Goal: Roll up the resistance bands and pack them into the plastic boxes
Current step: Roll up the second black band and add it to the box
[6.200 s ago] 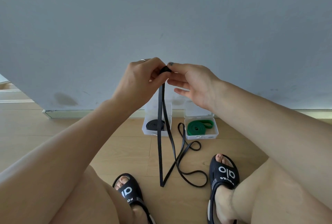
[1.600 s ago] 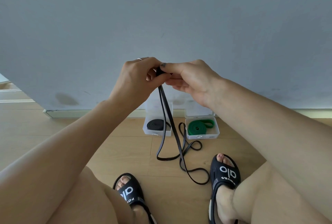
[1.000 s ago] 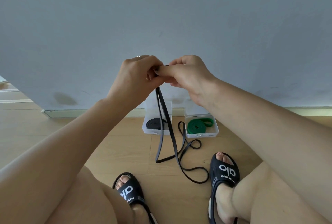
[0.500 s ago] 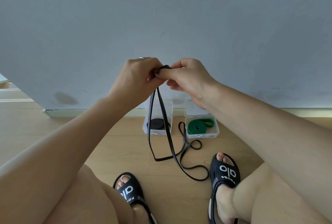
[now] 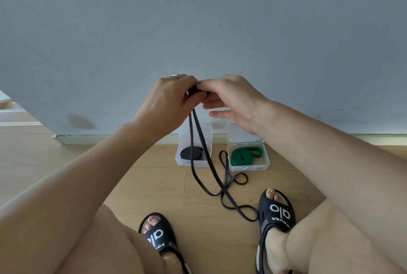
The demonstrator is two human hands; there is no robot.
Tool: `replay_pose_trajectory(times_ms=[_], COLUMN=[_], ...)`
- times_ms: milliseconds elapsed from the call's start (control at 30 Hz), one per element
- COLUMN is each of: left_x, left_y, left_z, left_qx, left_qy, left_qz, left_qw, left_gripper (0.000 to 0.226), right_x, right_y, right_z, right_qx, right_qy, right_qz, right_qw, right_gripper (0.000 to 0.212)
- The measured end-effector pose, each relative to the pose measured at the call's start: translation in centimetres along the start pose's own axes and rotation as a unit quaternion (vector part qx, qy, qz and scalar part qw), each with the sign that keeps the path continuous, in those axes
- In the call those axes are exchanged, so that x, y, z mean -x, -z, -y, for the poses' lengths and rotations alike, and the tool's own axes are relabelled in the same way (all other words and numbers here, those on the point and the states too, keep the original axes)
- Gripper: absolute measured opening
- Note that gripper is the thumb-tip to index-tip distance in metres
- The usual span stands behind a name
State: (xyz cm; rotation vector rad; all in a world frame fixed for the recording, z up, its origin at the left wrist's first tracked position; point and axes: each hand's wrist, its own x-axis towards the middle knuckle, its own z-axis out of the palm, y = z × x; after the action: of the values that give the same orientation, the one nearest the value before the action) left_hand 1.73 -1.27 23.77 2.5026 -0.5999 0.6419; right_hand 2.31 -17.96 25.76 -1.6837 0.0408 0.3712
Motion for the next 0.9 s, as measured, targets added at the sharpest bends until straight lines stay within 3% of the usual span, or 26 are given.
replay_pose_trajectory(times_ms=[167, 333, 433, 600, 733, 900], left_x=[-0.4, -0.4, -0.5, -0.5, -0.4, -0.2], left_y=[0.1, 0.7, 0.8, 0.9, 0.6, 0.8], left_z=[0.0, -0.5, -0.4, 0.0, 0.3, -0.4], left_qx=[-0.015, 0.063, 0.066, 0.037, 0.011, 0.064], left_qy=[-0.021, 0.067, 0.069, 0.039, 0.009, 0.069], left_qz=[-0.009, -0.021, -0.024, -0.020, -0.027, -0.037], left_qw=[1.000, 0.996, 0.995, 0.998, 1.000, 0.995], left_gripper=[0.010, 0.007, 0.008, 0.017, 0.017, 0.007], right_x=[0.1, 0.2, 0.3, 0.2, 0.1, -0.2], right_y=[-0.4, 0.1, 0.3, 0.5, -0.4, -0.4], right_z=[-0.1, 0.3, 0.4, 0.6, -0.1, 0.0], right_qx=[0.007, -0.112, -0.159, -0.078, 0.029, -0.078], right_qy=[0.032, -0.011, -0.029, -0.009, 0.041, 0.007], right_qz=[-0.038, 0.021, 0.046, 0.046, -0.037, -0.030], right_qw=[0.999, 0.993, 0.986, 0.996, 0.998, 0.996], right_gripper=[0.031, 0.024, 0.016, 0.029, 0.039, 0.026])
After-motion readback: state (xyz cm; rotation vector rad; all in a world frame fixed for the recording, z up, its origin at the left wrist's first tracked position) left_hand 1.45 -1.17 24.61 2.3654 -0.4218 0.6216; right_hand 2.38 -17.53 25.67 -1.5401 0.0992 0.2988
